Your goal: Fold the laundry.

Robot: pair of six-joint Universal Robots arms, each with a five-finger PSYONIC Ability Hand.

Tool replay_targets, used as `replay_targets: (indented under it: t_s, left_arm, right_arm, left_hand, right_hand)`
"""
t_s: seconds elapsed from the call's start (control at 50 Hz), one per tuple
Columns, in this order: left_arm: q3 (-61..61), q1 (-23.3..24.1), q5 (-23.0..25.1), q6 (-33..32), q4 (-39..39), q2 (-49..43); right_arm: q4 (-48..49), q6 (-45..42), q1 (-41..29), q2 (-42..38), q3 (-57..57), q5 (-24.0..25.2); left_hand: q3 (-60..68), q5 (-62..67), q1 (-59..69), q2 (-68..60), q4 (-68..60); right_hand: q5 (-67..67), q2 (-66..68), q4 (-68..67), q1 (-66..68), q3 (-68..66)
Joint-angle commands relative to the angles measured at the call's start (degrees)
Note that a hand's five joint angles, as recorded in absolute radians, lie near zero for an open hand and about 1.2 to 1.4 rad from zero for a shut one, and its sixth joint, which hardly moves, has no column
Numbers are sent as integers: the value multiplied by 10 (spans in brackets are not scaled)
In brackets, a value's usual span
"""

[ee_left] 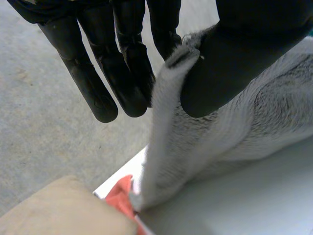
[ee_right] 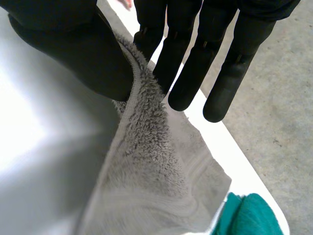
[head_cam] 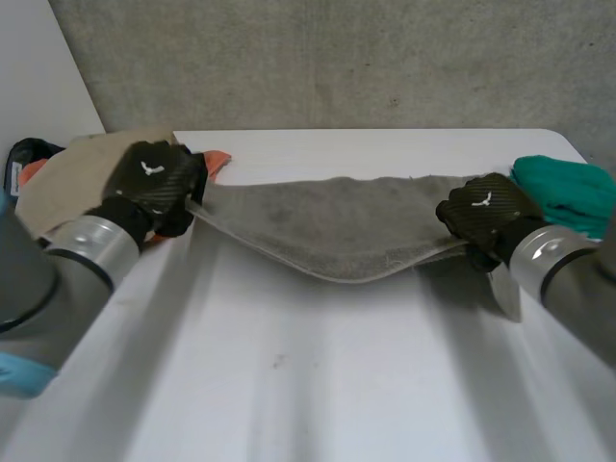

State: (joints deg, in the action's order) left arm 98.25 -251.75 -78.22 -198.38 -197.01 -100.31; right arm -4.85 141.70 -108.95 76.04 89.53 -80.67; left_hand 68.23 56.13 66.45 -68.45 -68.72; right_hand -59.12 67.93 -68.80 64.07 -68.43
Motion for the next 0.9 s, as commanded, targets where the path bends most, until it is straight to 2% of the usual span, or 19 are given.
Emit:
replay_targets:
  t_s: [0.02, 0.1, 0.18, 0.26, 0.36, 0.42, 0.5, 0.52, 0.6, 0.66, 0.74, 0.82, 0.9]
  left_arm:
    - [5, -1, -3, 71, 153, 57]
    - [7, -1, -5, 59, 183, 5]
    - [-11, 1, -3, 42, 171, -57]
    - [-73, 2, -13, 20, 117, -135]
    - [-185, 6, -37, 6, 40, -192]
    - [-280, 18, -35, 7, -23, -202]
    - [-368, 17, -34, 16, -154, -199]
    - [-381, 15, -36, 21, -218, -197]
    - [-396, 6, -44, 58, -340, -176]
    - [-393, 0, -47, 79, -332, -161]
    - [-373, 7, -47, 88, -268, -155]
    - [-315, 9, -51, 88, -224, -154]
    - [-245, 7, -50, 88, -214, -147]
  right_arm:
    - [-228, -119, 6, 45, -45, 0]
    - [-254, -172, 26, 40, -22, 0]
    - [-212, -173, 25, 5, -13, -1]
    - [-148, -162, 24, -67, -32, -15]
    - [-66, -128, 24, -125, -134, -69]
    - [-15, -117, 23, -135, -199, -91]
    - [133, -80, 23, -129, -276, -103]
    - [216, -57, 23, -122, -282, -103]
    - [392, -22, 24, -93, -261, -95]
    - [448, -18, 25, -71, -239, -78]
    - [432, -13, 25, -57, -219, -39]
    - [356, -13, 25, -60, -202, -10]
    - [279, -13, 31, -79, -184, 8]
  left_hand:
    - [118, 139, 135, -115, -113]
    - [118, 139, 135, -115, -113]
    - [118, 139, 135, -115, -113]
    - [118, 139, 135, -115, -113]
    - [118, 139, 135, -115, -113]
    - [118, 139, 135, -115, -113]
    - [118, 139, 135, -115, -113]
    - [118, 139, 135, -115, -113]
    - [118, 139, 135, -115, -113]
    - [118, 139, 135, -115, -113]
    - [118, 139, 135, -115, -113]
    - [118, 139, 135, -115, -113]
    - [118, 139, 135, -115, -113]
  right_hand:
    - [-109, 121, -112, 159, -116]
    - [-109, 121, -112, 159, -116]
    - [-109, 121, -112, 159, -116]
    - [-109, 121, -112, 159, -116]
    - [-109, 121, -112, 159, -116]
    - [-109, 121, -112, 159, -116]
    - [-109, 121, -112, 159, -116]
    - [-109, 121, -112, 159, -116]
    - [-109, 121, -112, 159, -116]
    - [-109, 121, -112, 159, -116]
    - [-109, 121, -112, 159, -116]
    - [-109, 121, -112, 159, -116]
    - [-109, 121, -112, 159, -116]
